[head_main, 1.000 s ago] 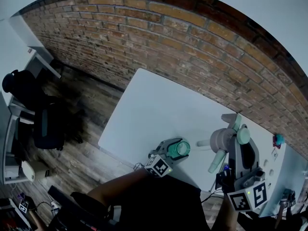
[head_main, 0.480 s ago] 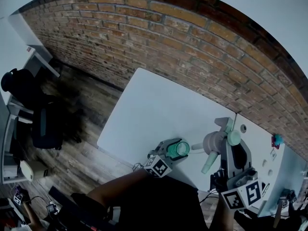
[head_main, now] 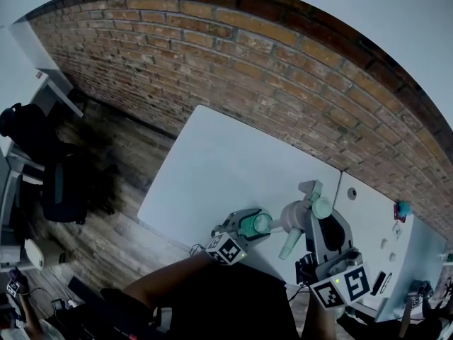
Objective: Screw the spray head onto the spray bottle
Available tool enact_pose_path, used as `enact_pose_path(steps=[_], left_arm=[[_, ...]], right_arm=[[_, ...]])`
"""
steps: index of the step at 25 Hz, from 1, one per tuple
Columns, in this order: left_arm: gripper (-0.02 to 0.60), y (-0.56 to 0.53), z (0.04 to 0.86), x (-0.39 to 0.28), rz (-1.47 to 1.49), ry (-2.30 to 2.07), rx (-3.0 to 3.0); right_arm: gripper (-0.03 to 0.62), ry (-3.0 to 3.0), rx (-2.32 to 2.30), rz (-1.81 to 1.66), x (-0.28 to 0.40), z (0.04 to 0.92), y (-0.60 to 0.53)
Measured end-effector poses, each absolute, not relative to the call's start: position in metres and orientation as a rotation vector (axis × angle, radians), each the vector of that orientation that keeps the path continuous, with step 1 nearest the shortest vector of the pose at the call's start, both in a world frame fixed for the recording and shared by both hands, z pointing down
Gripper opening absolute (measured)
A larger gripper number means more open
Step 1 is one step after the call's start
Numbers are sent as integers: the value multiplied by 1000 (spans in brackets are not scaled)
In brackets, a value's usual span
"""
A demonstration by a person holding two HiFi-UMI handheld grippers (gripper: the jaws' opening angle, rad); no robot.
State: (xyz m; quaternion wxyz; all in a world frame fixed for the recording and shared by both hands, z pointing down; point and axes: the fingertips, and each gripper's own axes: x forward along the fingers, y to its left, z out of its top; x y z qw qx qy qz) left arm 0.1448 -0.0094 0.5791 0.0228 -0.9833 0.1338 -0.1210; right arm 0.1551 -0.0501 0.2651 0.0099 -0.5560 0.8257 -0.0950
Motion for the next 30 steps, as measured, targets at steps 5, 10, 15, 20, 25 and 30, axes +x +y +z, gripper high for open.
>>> enact_pose_path(steps=[5, 10, 15, 20, 25, 30], left_arm=[[324, -11, 578, 147, -358, 418, -3033], [324, -11, 580, 146, -364, 412, -3039], [324, -10, 576, 150, -349, 387, -3043], [324, -9, 577, 145, -369, 390, -3045], [324, -10, 577, 147, -349, 392, -3037], [324, -9, 576, 147, -353, 385, -3042]], right_arm=[[67, 2592, -1736, -307, 154, 274, -51], [67, 2600, -1732, -341, 152, 287, -50], [67, 2581, -1738, -369, 155, 291, -50], [67, 2584, -1733, -383, 151, 296, -49], [66, 2587, -1737, -390, 152, 300, -49], [67, 2594, -1740, -408, 150, 308, -47]])
